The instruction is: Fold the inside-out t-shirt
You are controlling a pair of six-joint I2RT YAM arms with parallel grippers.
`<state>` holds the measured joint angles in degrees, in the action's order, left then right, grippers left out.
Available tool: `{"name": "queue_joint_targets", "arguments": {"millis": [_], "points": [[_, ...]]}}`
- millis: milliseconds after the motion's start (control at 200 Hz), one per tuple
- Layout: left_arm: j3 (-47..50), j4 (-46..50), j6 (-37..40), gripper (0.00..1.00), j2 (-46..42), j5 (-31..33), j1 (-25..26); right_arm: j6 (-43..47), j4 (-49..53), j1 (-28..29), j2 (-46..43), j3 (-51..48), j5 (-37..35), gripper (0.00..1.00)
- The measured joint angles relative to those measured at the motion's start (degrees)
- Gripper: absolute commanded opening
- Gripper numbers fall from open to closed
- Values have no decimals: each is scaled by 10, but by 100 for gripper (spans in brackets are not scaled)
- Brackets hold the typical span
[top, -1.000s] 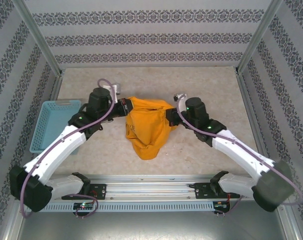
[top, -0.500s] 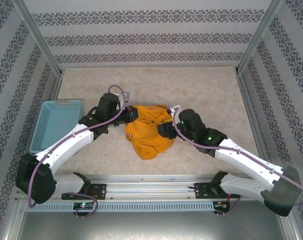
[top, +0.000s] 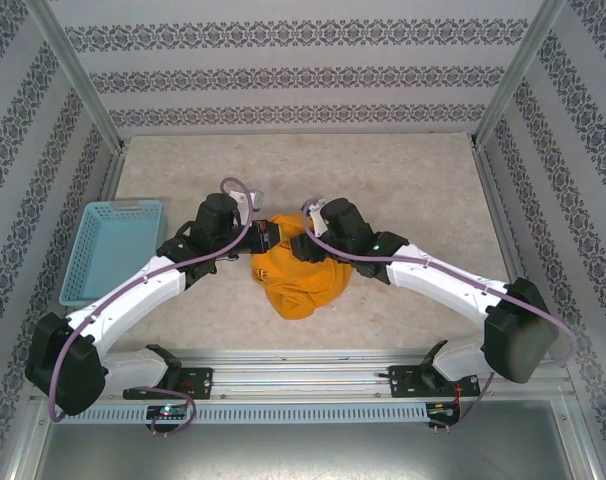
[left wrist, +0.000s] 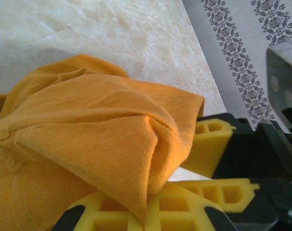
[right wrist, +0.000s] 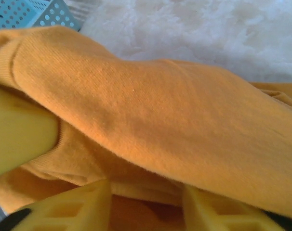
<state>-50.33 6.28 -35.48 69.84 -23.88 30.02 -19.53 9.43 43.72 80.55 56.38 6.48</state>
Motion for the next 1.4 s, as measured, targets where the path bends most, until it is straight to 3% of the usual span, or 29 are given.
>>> {"name": "queue_joint_targets", "arguments": {"millis": [170, 295, 335, 500, 580, 934, 1089, 1224, 1404], "points": [[0, -12, 7, 0, -2, -1, 0, 19, -4, 0, 30, 5, 0, 55], [0, -17, 8, 0, -2, -4, 0, 27, -12, 0, 52, 9, -11, 53], [0, -19, 8, 0, -2, -6, 0, 32, -14, 0, 57, 9, -15, 48], [0, -25, 10, 0, -2, -11, 0, 46, -16, 0, 60, 14, -43, 10], [0, -25, 10, 0, -2, -8, 0, 51, -15, 0, 58, 23, -55, 0], [-59, 33, 30, 0, 39, 64, 0, 39, 17, 4, -65, 28, -44, 0], [-103, 76, 45, 11, 74, 76, 0, 13, 24, 4, -103, 20, -20, 0], [-139, 119, 70, 49, 118, 87, 6, -14, 36, -3, -108, 16, -21, 0], [-98, 163, 96, 64, 67, 171, 45, -56, 73, -33, -121, 16, -65, 0]]}}
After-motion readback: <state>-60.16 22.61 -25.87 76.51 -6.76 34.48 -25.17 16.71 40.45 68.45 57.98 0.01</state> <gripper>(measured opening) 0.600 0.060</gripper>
